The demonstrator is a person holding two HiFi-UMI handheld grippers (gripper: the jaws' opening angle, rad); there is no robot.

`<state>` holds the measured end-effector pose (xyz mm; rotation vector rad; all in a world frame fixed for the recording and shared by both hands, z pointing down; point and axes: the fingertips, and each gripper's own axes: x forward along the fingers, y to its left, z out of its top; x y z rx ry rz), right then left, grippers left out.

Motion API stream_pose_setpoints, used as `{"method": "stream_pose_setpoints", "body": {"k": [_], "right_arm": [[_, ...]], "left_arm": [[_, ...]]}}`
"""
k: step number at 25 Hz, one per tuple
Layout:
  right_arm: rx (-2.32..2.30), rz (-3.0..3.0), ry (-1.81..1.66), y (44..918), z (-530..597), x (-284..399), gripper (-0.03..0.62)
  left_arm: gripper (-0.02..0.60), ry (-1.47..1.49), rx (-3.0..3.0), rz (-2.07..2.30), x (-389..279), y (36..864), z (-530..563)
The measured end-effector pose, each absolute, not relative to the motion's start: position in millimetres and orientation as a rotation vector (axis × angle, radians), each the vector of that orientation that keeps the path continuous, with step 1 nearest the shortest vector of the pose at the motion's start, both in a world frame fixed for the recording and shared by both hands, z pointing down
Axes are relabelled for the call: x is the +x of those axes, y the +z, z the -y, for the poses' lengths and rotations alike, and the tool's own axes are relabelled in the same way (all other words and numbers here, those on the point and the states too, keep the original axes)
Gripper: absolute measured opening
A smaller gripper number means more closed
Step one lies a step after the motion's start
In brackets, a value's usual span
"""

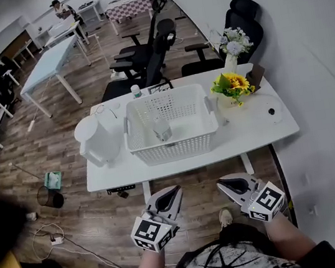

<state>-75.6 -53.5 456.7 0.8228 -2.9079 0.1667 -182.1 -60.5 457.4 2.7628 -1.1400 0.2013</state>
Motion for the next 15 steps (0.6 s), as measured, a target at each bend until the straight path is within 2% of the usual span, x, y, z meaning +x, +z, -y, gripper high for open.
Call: {"method": "stream_pose_setpoints", "body": {"k": [15], "right_arm": [[0.555,2.954,0.125,458,173,-37,0.023]], "left_arm": [[0.011,0.209,2.656,1.370,-141,450,169]]}}
